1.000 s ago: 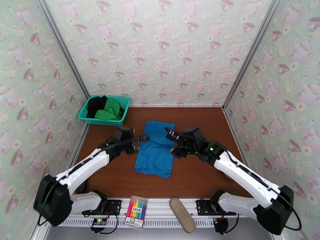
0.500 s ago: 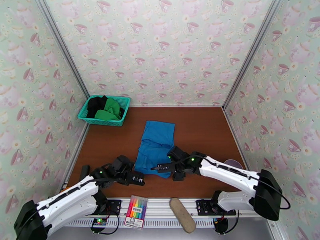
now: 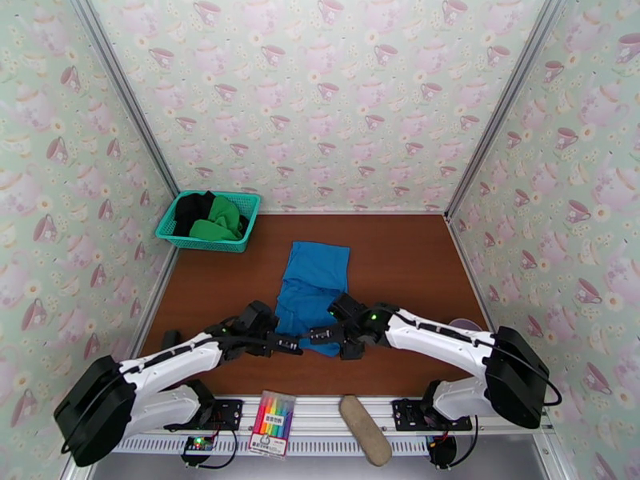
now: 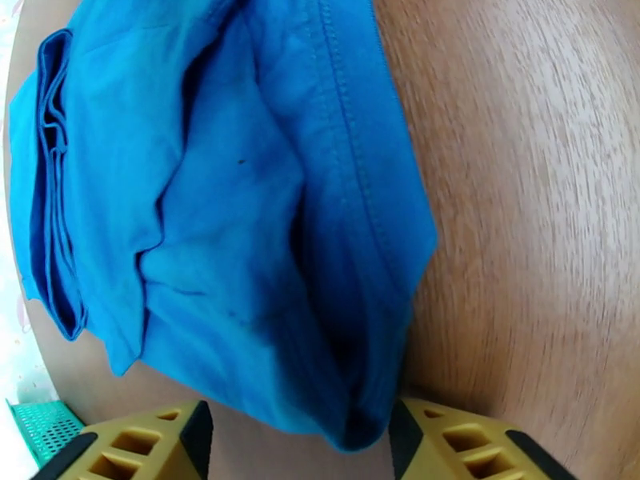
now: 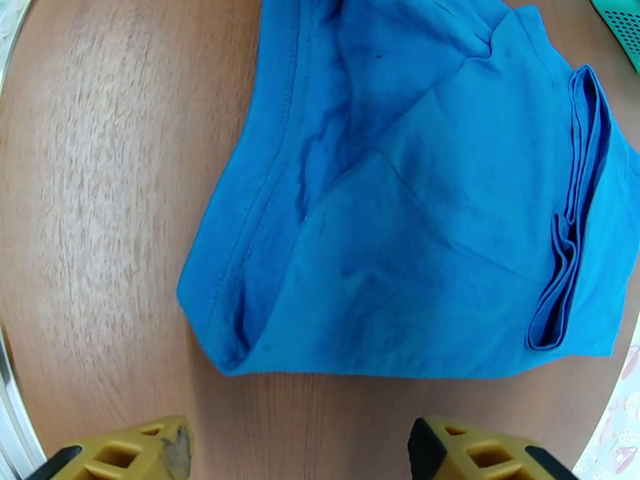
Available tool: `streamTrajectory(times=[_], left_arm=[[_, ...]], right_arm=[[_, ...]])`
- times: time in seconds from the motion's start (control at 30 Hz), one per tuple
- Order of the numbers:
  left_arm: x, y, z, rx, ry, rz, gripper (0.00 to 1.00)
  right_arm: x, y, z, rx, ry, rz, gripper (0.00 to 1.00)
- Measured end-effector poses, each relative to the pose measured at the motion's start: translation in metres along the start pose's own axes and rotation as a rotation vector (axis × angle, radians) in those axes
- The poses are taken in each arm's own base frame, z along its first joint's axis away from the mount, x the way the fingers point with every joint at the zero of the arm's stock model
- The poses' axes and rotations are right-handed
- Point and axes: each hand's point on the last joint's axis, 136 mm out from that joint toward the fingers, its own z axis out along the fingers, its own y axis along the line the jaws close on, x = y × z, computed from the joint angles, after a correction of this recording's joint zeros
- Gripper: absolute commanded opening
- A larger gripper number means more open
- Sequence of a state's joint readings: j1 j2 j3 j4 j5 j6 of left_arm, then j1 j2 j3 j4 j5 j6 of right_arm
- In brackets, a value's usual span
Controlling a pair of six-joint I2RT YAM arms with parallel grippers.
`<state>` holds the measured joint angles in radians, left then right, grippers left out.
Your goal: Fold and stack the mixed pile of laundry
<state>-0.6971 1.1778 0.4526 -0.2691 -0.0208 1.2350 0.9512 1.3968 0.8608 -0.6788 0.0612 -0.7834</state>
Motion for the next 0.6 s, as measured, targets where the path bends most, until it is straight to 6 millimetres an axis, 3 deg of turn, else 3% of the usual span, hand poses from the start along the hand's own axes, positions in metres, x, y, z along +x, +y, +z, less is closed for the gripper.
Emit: streamTrajectory(times=[0.37,0.4,0.47,0.5,0.6], left_arm=[[-0.002,-0.006,0.008,0.068,0.014,-0.007,0.51],[-0.003,-0.006,0.008,0.074,0.017,-0.008,0.48],[-0.004,-0.006,0.01,0.089,0.021,-0.016,0.23],[-0.004,-0.007,0.011,0.097,0.023,-0.015,0.17],[-0.006,-0.009,0.015,0.117,0.028,-0.01,0.14]], right_arm=[[0.002,0.012,0.028,-0.076,0.039,-0.023,0.81],[0.002,0.013,0.03,-0.081,0.043,-0.023,0.81],[0.003,0.014,0.035,-0.092,0.049,-0.024,0.8],[0.003,0.015,0.037,-0.098,0.051,-0.023,0.8],[0.003,0.018,0.046,-0.116,0.059,-0.023,0.77]])
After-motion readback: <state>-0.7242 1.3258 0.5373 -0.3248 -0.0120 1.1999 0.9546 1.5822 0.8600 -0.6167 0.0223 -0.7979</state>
